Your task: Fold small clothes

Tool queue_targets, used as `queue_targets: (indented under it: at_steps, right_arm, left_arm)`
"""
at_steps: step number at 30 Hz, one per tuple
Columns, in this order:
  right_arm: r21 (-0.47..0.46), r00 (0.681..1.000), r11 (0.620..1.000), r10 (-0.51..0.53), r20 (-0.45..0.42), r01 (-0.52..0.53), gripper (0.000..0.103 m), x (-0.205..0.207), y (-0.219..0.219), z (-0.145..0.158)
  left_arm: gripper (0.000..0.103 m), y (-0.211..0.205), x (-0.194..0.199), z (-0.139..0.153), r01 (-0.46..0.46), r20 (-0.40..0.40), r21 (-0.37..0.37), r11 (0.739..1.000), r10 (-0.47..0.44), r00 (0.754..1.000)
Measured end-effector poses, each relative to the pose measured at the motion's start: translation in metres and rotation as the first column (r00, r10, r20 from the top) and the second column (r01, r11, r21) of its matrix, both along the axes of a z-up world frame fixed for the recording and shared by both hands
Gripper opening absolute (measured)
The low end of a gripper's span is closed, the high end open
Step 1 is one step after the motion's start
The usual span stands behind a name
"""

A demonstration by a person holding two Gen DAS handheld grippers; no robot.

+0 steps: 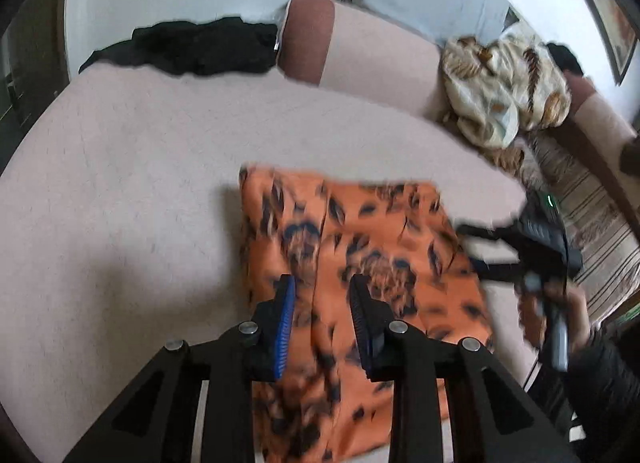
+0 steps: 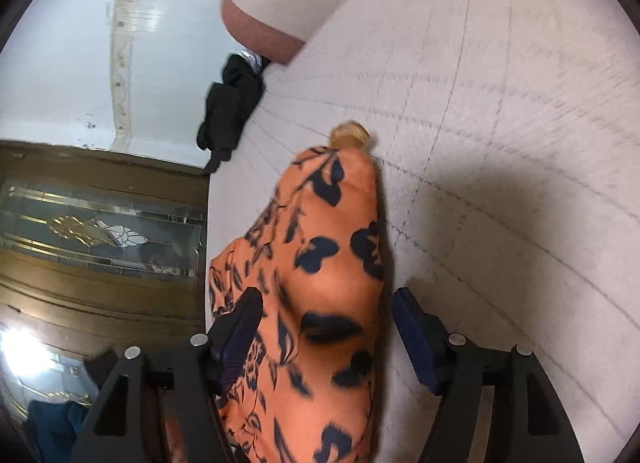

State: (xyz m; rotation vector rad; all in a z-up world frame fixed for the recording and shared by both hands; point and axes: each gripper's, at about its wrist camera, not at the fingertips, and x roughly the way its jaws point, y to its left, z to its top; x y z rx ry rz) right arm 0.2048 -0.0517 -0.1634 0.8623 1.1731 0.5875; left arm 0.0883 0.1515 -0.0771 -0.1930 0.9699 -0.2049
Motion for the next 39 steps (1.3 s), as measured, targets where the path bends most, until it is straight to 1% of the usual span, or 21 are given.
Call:
queue_targets:
  at_steps: [1, 2, 3, 5, 6, 8, 11, 13, 15, 17, 19, 20, 21, 24, 27, 28, 31, 32, 33, 36, 39]
  right_arm:
    - [0.001, 1.000, 1.000, 0.008, -0.012, -0.008, 0.065, 0.005, 0.002, -0.005]
    - [-0.013, 1.000, 1.000, 0.015, -0.006, -0.016, 0.031, 0.010, 0.008, -0.007]
    - [-0.029, 1.000, 1.000, 0.004, -0.011, -0.004, 0.031, 0.013, 0.012, -0.009]
    - [-0.072, 1.000, 0.997, -0.018, -0.001, 0.018, 0.031, 0.011, 0.015, -0.010]
    - [-0.067, 1.000, 0.997, -0.028, -0.004, 0.027, 0.031, 0.009, 0.015, -0.012]
    - [-0.065, 0.999, 0.997, -0.036, -0.005, 0.036, 0.040, 0.003, 0.011, -0.006]
    - [-0.090, 0.998, 0.994, -0.052, 0.025, 0.054, 0.081, -0.023, -0.003, 0.015]
    - [-0.081, 0.996, 0.994, -0.062, 0.062, 0.067, 0.083, -0.052, -0.012, 0.027]
    - [-0.050, 0.999, 0.998, -0.020, 0.046, 0.022, 0.083, -0.080, -0.011, 0.027]
    - [-0.028, 1.000, 1.000, 0.015, 0.021, -0.014, 0.083, -0.106, -0.006, 0.022]
    - [-0.033, 0.999, 0.998, 0.051, 0.020, -0.050, 0.081, -0.124, 0.003, 0.014]
    - [-0.036, 0.997, 0.997, 0.076, 0.018, -0.075, 0.047, -0.129, 0.009, 0.008]
    - [-0.045, 0.993, 0.992, 0.114, -0.005, -0.114, 0.023, -0.131, 0.018, 0.000]
    - [-0.084, 0.996, 0.993, 0.086, 0.014, -0.084, 0.021, -0.139, 0.016, 0.007]
    - [-0.154, 0.992, 0.982, 0.115, 0.049, -0.106, 0.025, -0.143, 0.018, 0.017]
    - [-0.140, 0.993, 0.985, 0.110, 0.034, -0.104, 0.026, -0.143, 0.016, 0.014]
    - [-0.054, 0.998, 0.997, 0.060, -0.006, -0.060, 0.043, -0.143, 0.005, 0.009]
    - [-0.048, 0.999, 0.998, 0.048, 0.008, -0.048, 0.056, -0.143, 0.003, 0.012]
    - [-0.045, 0.999, 0.999, 0.030, 0.044, -0.028, 0.063, -0.144, -0.001, 0.019]
    - [-0.046, 0.995, 0.999, 0.004, 0.100, 0.000, 0.063, -0.131, -0.004, 0.033]
    - [-0.040, 0.998, 0.999, 0.028, 0.049, -0.026, 0.061, -0.101, 0.007, 0.020]
  left_arm:
    - [0.029, 0.001, 0.001, -0.013, -0.013, -0.039, 0.023, 1.000, 0.014, 0.999]
    - [0.029, 0.005, 0.006, -0.039, -0.038, -0.119, 0.056, 0.998, 0.044, 0.992]
    - [0.031, 0.008, 0.010, -0.055, -0.055, -0.157, 0.068, 0.996, 0.065, 0.985]
    - [0.043, 0.020, 0.009, -0.069, -0.092, -0.149, -0.023, 0.996, 0.087, 0.985]
    - [0.043, 0.023, 0.009, -0.067, -0.104, -0.151, -0.040, 0.994, 0.097, 0.984]
    - [0.040, 0.018, 0.007, -0.059, -0.101, -0.142, -0.004, 0.995, 0.100, 0.985]
    - [0.039, 0.010, -0.007, -0.035, -0.095, -0.084, 0.012, 0.995, 0.095, 0.992]
    - [0.039, 0.010, -0.029, -0.017, -0.073, -0.028, -0.023, 0.997, 0.072, 0.997]
    - [0.040, 0.007, -0.045, -0.011, -0.060, 0.003, -0.032, 0.998, 0.060, 0.998]
    - [0.040, 0.005, -0.058, -0.021, -0.059, -0.016, -0.035, 0.998, 0.058, 0.998]
    - [0.040, 0.008, -0.056, -0.045, -0.074, -0.078, 0.004, 0.997, 0.074, 0.994]
    - [0.040, 0.007, -0.053, -0.060, -0.082, -0.121, 0.031, 0.996, 0.085, 0.989]
    - [0.040, 0.008, -0.051, -0.074, -0.092, -0.138, 0.025, 0.995, 0.095, 0.986]
    - [0.040, 0.006, -0.059, -0.065, -0.118, -0.100, 0.021, 0.993, 0.119, 0.988]
    - [0.039, -0.004, -0.070, -0.041, -0.101, -0.015, 0.053, 0.993, 0.102, 0.995]
    - [0.039, -0.008, -0.073, -0.034, -0.096, 0.010, 0.044, 0.994, 0.096, 0.995]
    - [0.040, -0.017, -0.073, -0.024, -0.078, 0.057, 0.026, 0.997, 0.077, 0.995]
    - [0.040, -0.017, -0.070, -0.027, -0.077, 0.056, 0.027, 0.997, 0.075, 0.996]
    - [0.040, -0.018, -0.065, -0.033, -0.069, 0.046, 0.028, 0.997, 0.067, 0.997]
    - [0.039, -0.006, -0.061, -0.051, -0.080, 0.002, 0.052, 0.995, 0.080, 0.997]
    - [0.039, -0.002, -0.056, -0.072, -0.102, -0.025, 0.076, 0.992, 0.104, 0.994]
